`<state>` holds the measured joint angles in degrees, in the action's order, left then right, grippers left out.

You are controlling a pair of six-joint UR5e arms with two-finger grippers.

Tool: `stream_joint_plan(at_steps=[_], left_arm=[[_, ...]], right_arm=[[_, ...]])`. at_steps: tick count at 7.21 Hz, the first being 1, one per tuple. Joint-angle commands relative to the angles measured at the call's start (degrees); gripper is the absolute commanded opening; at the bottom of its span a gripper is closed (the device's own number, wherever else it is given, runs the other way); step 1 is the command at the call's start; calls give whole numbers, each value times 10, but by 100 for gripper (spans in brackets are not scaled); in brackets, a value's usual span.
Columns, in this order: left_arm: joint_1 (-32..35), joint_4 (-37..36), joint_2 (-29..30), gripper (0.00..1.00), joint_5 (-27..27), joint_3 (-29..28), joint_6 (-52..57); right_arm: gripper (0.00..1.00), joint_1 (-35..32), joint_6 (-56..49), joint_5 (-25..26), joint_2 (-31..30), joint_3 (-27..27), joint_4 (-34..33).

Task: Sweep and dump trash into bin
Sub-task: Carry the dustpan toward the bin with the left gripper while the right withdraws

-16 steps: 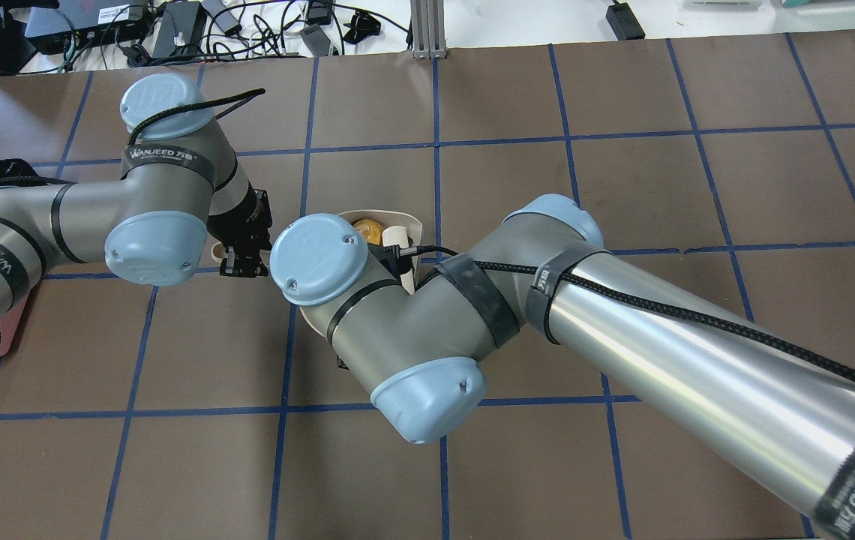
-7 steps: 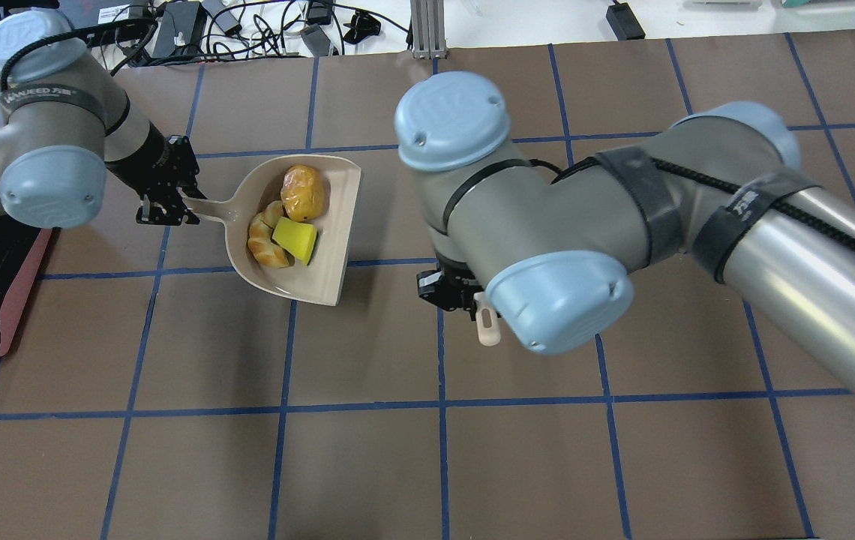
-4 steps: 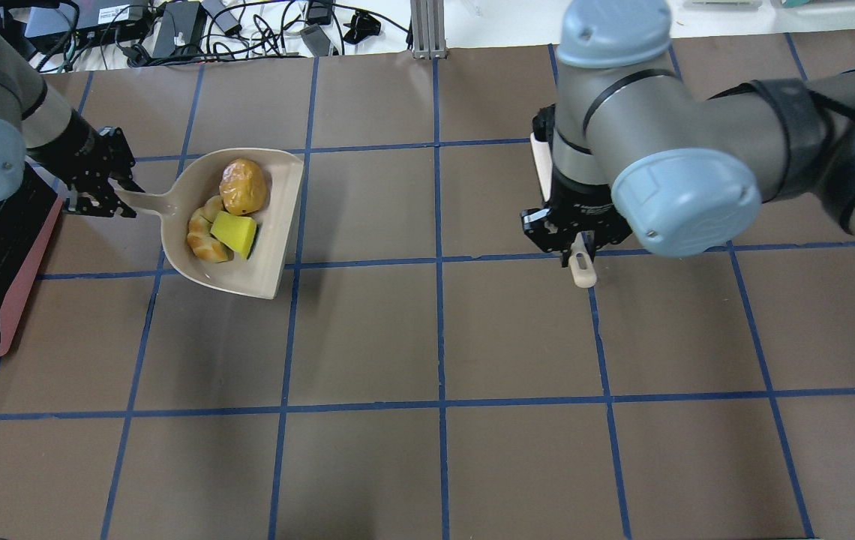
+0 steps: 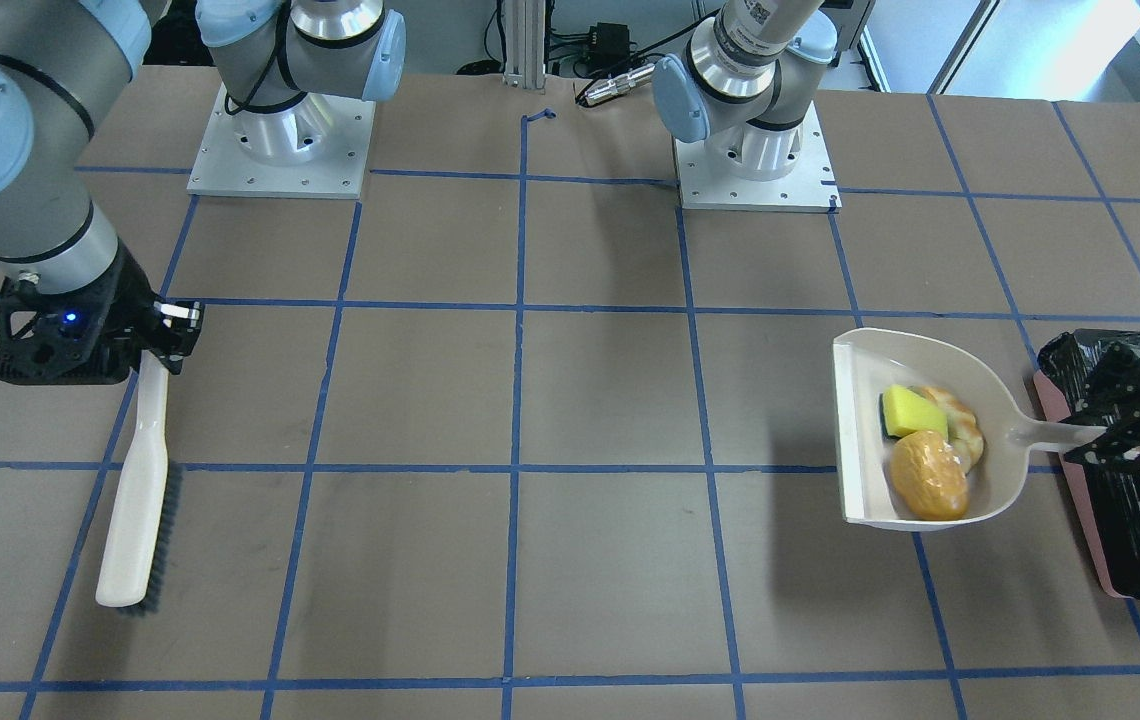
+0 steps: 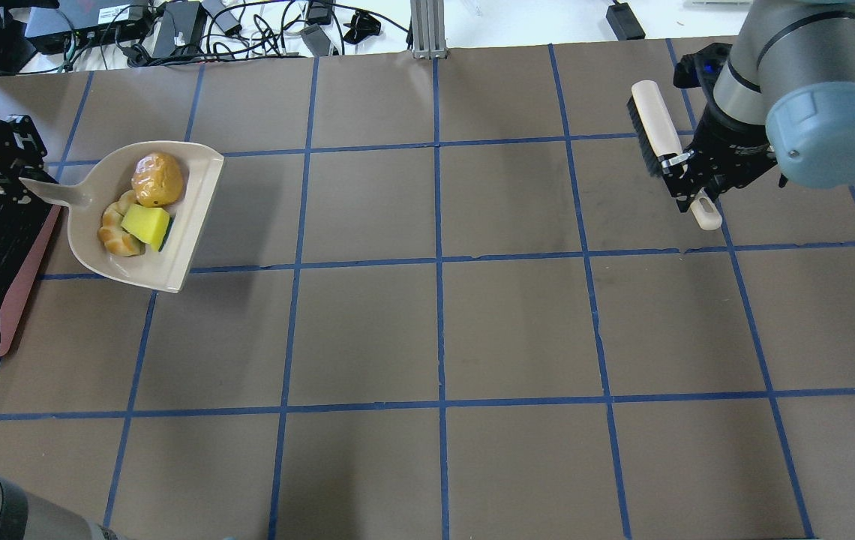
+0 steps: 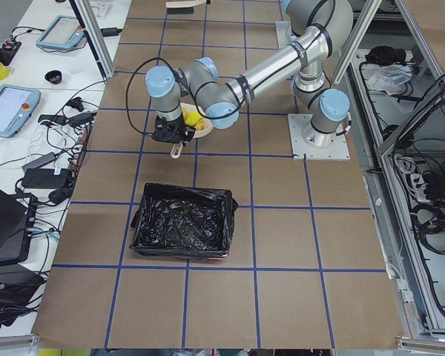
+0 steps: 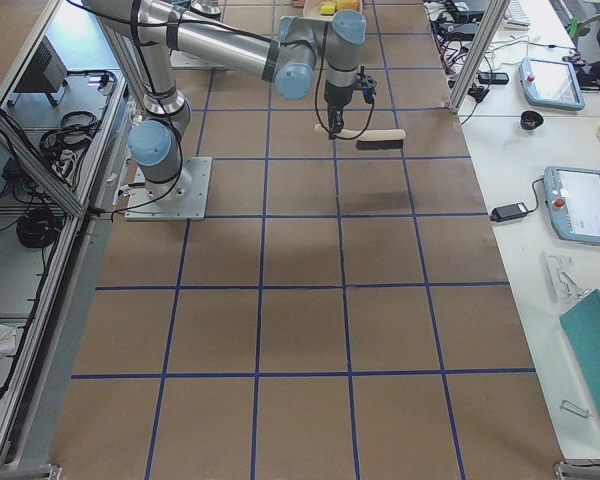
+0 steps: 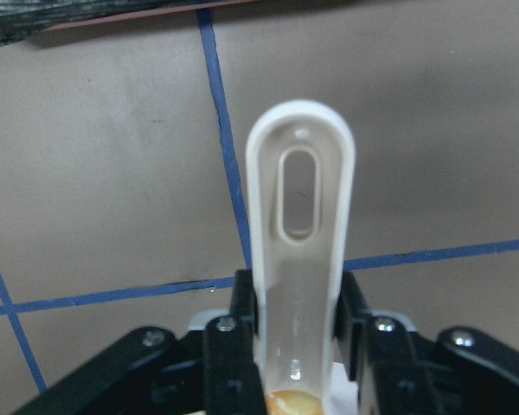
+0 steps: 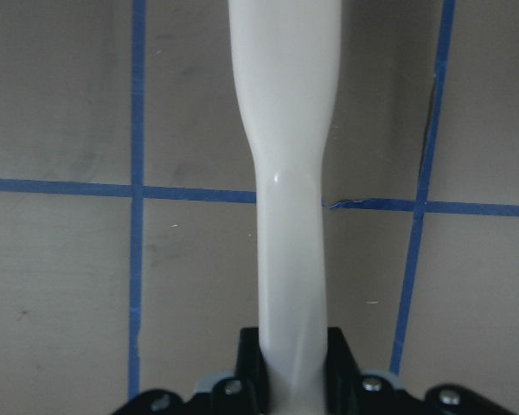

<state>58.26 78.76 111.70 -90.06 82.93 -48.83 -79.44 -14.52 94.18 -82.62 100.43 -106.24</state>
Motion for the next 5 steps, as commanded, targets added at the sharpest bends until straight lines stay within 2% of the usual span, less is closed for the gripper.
stream_joint_plan(at_steps=[1, 3, 5], left_arm=[[-52, 42, 38, 0, -11, -83, 43], [-81, 117, 75, 0, -11, -186, 81], [-127, 119, 98, 0, -27, -214, 144]], right_arm=[[0, 45, -29, 4, 45, 7, -38], [0, 74, -44, 3, 83, 9, -83], [0, 96, -38, -6, 88, 32, -102]])
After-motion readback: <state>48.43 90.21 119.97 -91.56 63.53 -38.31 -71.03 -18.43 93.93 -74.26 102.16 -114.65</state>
